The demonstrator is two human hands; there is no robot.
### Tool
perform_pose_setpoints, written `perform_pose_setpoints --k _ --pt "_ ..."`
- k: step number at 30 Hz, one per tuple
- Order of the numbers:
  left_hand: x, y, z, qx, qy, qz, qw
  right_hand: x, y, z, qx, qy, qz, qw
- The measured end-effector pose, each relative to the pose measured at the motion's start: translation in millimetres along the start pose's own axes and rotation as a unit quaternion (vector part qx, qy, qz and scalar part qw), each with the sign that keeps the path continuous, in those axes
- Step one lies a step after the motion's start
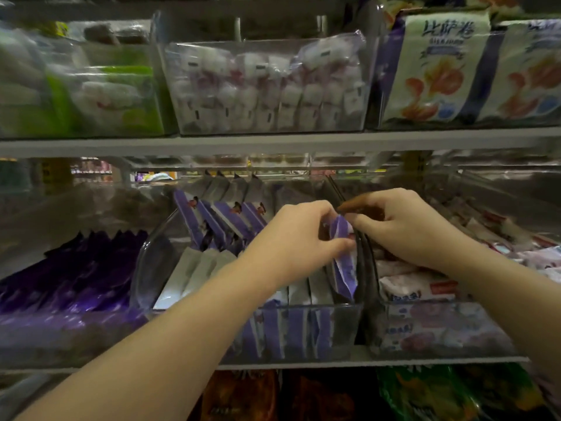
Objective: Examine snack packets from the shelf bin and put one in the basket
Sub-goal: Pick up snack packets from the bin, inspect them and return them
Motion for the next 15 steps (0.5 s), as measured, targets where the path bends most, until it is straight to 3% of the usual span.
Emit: perform_pose_setpoints --k 7,12,15 --pt "21 -13 7 0.033 -0.166 -0.001 0.986 -1 3 -4 0.023 0.006 -0.008 1.000" --pt "20 -18 20 0.081 -0.163 -0.058 0.981 0 -1 0 0.028 -0.002 -0.001 1.000" --pt "22 -19 26 0.066 -0.205 -0.041 0.976 1 -2 3 0.031 -0.006 -0.005 0.999"
Point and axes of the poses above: each hand's wrist, its own z-axis away from the middle knuckle, its own x-axis out of the palm, y = z × x, the point moved 4 cm from there along -z, towards the middle knuckle, and after that the axes turned 5 degrees about x, right-handed, at the moved point
